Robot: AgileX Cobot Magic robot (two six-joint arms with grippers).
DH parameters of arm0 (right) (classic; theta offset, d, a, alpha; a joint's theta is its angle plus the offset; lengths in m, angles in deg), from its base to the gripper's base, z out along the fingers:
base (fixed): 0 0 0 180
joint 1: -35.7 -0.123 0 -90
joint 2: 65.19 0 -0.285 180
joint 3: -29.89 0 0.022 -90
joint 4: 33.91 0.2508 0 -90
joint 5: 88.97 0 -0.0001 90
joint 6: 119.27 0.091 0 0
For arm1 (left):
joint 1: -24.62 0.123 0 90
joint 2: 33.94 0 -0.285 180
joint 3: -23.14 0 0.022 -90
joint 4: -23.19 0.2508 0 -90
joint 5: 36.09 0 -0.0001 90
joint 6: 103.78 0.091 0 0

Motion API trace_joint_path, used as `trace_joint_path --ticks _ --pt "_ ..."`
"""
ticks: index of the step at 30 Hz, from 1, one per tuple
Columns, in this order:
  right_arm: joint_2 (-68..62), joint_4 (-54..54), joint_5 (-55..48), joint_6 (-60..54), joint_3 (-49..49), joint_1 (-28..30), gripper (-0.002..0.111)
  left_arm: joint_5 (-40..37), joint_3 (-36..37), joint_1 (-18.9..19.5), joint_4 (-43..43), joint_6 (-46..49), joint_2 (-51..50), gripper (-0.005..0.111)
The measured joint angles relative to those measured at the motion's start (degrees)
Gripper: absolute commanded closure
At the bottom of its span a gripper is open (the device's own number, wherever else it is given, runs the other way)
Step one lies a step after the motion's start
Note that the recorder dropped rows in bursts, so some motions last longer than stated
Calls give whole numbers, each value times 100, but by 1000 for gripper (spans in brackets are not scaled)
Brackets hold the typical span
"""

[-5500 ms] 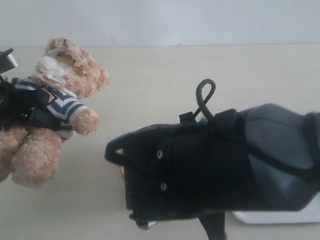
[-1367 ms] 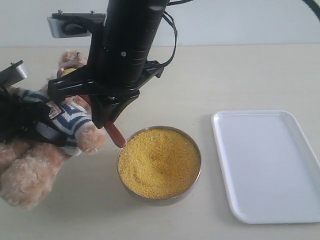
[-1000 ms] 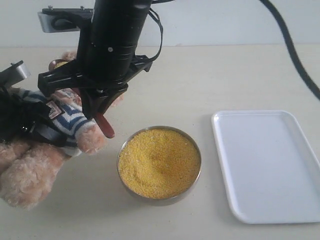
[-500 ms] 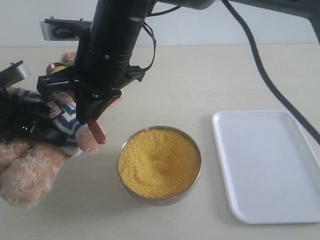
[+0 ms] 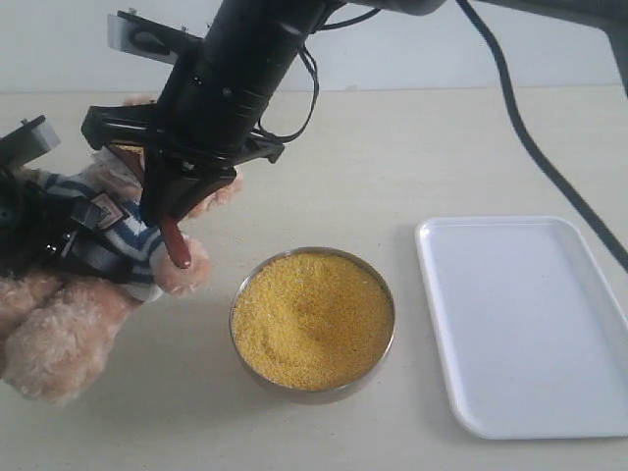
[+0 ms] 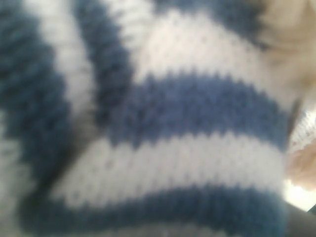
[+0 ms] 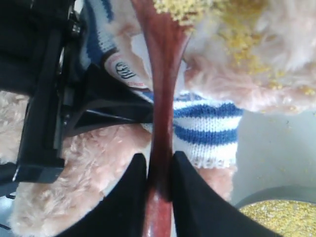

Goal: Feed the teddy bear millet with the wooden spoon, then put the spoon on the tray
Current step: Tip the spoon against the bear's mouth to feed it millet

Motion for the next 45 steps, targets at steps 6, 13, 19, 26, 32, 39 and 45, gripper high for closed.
trace_joint_path --ticks 6,13,19,26,32,39,45 --pt "-105 495 0 -149 0 74 109 0 0 0 -12 11 0 103" --pt "-118 1089 0 -203 0 322 109 12 0 0 -24 42 0 103" --pt "-118 1305 0 -320 0 356 109 55 0 0 -24 46 0 103" --pt "-118 1822 0 -594 77 356 109 68 0 0 -24 56 0 103" --pt "-100 1911 0 -660 81 382 109 81 0 0 -24 56 0 103" --pt "138 2465 22 -1030 505 487 109 104 0 0 -24 56 0 103" --pt "305 3008 11 -1580 1224 663 109 126 0 0 -24 68 0 103"
